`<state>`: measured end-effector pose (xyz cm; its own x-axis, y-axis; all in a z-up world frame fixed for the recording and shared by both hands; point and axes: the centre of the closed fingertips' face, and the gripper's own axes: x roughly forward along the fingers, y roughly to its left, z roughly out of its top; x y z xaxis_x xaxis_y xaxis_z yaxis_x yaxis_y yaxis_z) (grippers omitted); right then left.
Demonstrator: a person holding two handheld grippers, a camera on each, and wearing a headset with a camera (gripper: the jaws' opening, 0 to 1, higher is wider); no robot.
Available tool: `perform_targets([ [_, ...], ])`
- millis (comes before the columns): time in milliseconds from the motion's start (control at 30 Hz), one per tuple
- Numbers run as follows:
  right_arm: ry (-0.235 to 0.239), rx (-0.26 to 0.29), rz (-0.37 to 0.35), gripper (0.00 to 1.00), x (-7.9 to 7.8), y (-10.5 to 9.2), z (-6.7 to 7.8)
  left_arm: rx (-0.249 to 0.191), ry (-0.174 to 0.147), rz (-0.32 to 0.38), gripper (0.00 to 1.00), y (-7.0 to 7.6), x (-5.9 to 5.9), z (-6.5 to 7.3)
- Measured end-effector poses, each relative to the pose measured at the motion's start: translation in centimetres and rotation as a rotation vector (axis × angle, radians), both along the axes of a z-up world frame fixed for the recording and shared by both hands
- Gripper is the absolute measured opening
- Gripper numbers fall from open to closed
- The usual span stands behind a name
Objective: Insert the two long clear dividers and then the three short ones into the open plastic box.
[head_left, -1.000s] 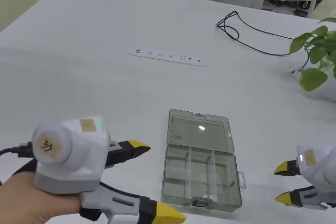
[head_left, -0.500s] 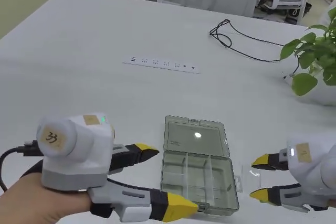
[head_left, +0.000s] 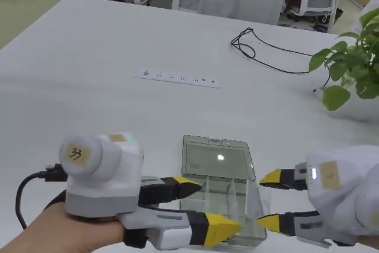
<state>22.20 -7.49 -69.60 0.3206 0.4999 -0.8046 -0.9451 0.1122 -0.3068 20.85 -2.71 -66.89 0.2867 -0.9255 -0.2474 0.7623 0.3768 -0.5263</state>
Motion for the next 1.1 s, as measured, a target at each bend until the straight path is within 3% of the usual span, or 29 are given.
perform_targets([
  [267,-0.031,0.017,0.014,0.32,-1.0,1.6,1.3,-0.069,0.073,0.005,0.47,-1.1,-0.2,0.5],
  [500,-0.050,0.029,0.022,0.32,-1.6,2.7,2.3,-0.121,0.118,0.009,0.38,-1.7,-0.2,0.9],
  [1100,-0.076,0.029,0.037,0.32,-2.2,3.4,3.3,-0.143,0.136,0.001,0.09,-1.8,-0.2,1.0],
])
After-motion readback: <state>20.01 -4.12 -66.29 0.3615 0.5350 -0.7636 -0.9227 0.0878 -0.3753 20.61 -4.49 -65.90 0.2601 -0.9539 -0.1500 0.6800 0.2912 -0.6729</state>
